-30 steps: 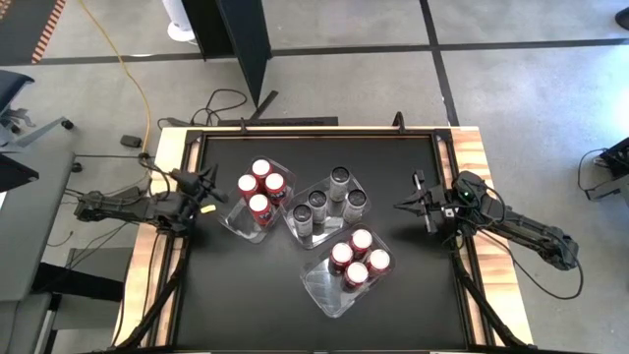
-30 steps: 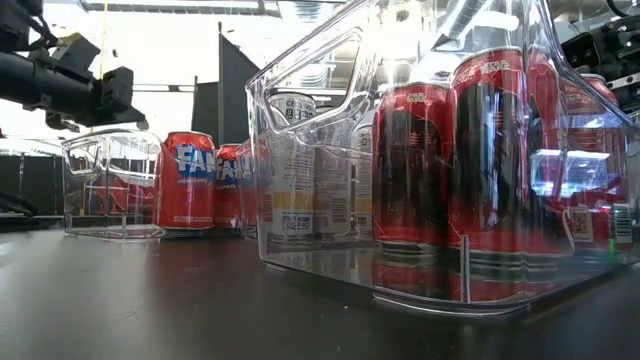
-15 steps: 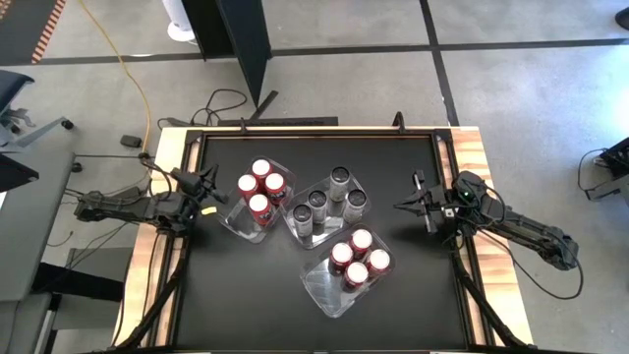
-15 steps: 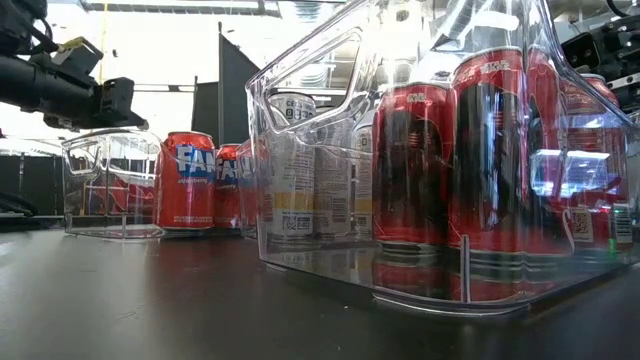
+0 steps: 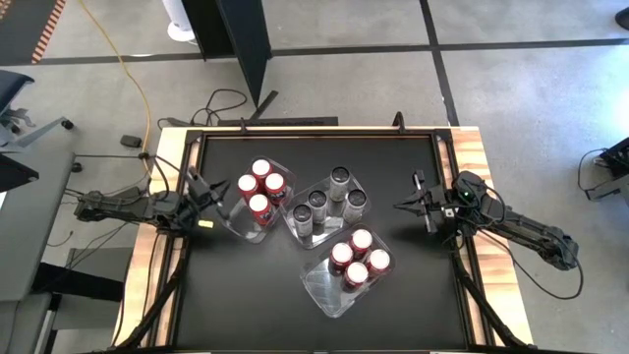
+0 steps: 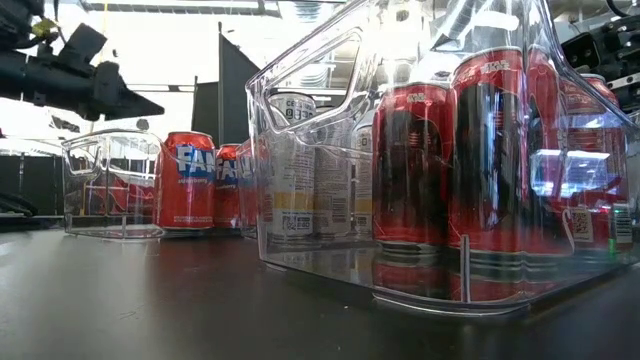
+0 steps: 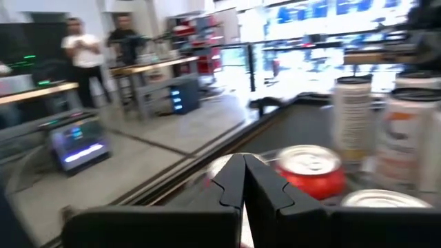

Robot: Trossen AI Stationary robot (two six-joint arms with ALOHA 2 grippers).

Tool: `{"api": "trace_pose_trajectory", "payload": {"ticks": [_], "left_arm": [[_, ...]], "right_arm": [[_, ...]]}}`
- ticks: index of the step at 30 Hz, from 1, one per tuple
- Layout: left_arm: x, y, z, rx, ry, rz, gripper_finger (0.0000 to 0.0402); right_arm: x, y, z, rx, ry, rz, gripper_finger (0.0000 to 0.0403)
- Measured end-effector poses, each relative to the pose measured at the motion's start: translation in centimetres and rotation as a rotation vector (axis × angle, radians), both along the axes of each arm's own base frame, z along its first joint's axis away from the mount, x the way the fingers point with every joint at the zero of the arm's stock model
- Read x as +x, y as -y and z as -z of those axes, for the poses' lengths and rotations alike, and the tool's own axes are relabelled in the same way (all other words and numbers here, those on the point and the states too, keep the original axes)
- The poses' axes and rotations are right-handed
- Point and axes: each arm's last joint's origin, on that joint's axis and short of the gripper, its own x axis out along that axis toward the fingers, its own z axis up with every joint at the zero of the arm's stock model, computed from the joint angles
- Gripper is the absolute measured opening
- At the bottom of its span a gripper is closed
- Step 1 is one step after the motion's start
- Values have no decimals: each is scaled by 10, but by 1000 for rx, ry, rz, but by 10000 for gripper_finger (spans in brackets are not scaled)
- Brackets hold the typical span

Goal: Sort soda cans
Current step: Return to Home Position

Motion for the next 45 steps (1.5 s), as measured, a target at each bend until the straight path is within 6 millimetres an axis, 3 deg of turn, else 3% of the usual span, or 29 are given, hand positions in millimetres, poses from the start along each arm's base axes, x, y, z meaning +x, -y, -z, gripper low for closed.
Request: {"api": "trace_pose_trajectory", "payload": {"ticks": [10,20,45], "left_arm": [[5,8,0,17,-9,331,0],[7,13,1,41,-21,519,0],[7,14,1,-3,-1,543,0]], "right_arm": [[0,0,0,0,0,0,31],[0,0,0,0,0,0,31],[0,0,0,0,0,0,31]]}}
